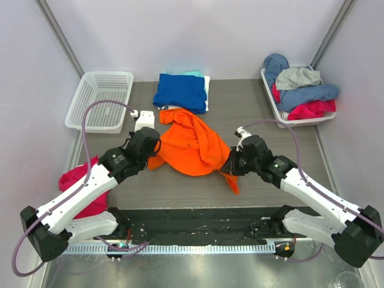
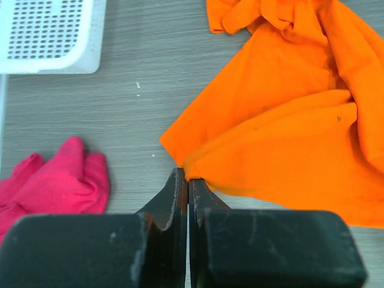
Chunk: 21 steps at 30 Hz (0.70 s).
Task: Fold and stack the t-shirts
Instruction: Flatten the tshirt out
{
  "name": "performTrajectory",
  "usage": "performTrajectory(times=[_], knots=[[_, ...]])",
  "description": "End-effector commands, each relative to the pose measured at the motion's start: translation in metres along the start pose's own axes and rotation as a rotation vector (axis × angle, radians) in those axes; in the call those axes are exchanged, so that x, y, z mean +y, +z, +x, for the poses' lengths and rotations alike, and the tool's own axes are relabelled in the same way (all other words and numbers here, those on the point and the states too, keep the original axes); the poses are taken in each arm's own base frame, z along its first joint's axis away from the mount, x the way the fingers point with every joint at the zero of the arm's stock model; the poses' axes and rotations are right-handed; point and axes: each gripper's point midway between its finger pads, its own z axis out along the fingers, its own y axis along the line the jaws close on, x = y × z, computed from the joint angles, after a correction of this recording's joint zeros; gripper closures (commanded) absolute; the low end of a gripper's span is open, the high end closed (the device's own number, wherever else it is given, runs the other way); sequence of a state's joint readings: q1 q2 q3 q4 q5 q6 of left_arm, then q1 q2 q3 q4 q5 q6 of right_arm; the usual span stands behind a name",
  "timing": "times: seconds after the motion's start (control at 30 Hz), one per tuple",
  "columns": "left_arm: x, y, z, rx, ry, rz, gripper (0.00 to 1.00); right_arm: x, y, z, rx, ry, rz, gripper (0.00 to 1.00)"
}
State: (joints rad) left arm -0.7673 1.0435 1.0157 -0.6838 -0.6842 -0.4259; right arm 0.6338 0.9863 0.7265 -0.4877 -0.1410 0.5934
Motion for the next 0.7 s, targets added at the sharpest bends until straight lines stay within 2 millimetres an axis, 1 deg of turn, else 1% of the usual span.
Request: performTrajectory(times=[0.0,0.03,0.07,0.1,0.13,0.17,0.2,0.27,0.3,0.33,0.37,0.4,0.43,0.47,0.5,0.53,0.57,0.6,0.67], knots=[[0.008,-0.003,-0.018,-0.031,0.002,0.004,1.0,0.057,0.009,0.023,0.143,-0.023,-0.334,0.99],[0.008,-0.002,-0.015,-0.025,0.005,0.009,1.0,0.064,0.012,0.024,0.156,-0.025,-0.364,0.99],[0.008,-0.002,-0.014,-0.022,0.006,0.008,1.0,0.07,0.012,0.03,0.189,-0.029,-0.394,0.97],[0.009,-0.001,-0.013,-0.017,0.005,0.004,1.0,0.073,0.015,0.034,0.211,-0.04,-0.402,0.79],[0.009,-0.001,-0.011,-0.013,0.007,0.005,1.0,0.071,0.02,0.036,0.236,-0.045,-0.385,0.68],[0.009,0.0,-0.01,-0.011,0.007,0.006,1.0,0.066,0.023,0.034,0.224,-0.046,-0.346,0.58],[0.011,0.001,-0.009,-0.007,0.005,0.002,1.0,0.062,0.025,0.03,0.208,-0.046,-0.314,0.43],[0.011,0.001,-0.008,-0.001,0.006,0.009,1.0,0.056,0.016,0.02,0.145,-0.042,-0.262,0.29],[0.012,0.002,-0.01,-0.006,0.003,0.009,1.0,0.044,0.016,0.005,0.067,-0.036,-0.174,0.23],[0.012,0.001,-0.011,-0.008,0.004,0.009,1.0,0.038,0.003,0.001,0.031,-0.03,-0.135,0.21],[0.012,0.002,-0.012,-0.009,0.005,0.011,1.0,0.031,-0.002,-0.004,-0.006,-0.012,-0.088,0.2],[0.014,0.002,-0.013,-0.009,0.005,0.008,1.0,0.018,-0.007,-0.013,-0.061,0.006,-0.012,0.2],[0.015,0.002,-0.014,-0.01,0.01,0.008,1.0,0.007,-0.014,-0.008,-0.057,0.022,0.044,0.2],[0.014,0.002,-0.014,-0.009,0.01,0.016,1.0,0.004,-0.023,-0.009,-0.077,0.053,0.058,0.2],[0.015,0.003,-0.015,-0.009,0.007,0.015,1.0,-0.012,-0.027,-0.002,-0.071,0.073,0.134,0.2],[0.014,0.003,-0.015,-0.01,0.008,0.02,1.0,-0.024,-0.03,-0.001,-0.086,0.087,0.191,0.21],[0.014,0.004,-0.016,-0.009,0.008,0.025,1.0,-0.03,-0.033,0.003,-0.083,0.105,0.22,0.22],[0.013,0.004,-0.016,-0.009,0.005,0.029,1.0,-0.041,-0.035,0.014,-0.056,0.132,0.268,0.23],[0.012,0.005,-0.015,-0.005,0.009,0.034,1.0,-0.053,-0.035,0.025,-0.037,0.153,0.317,0.24]])
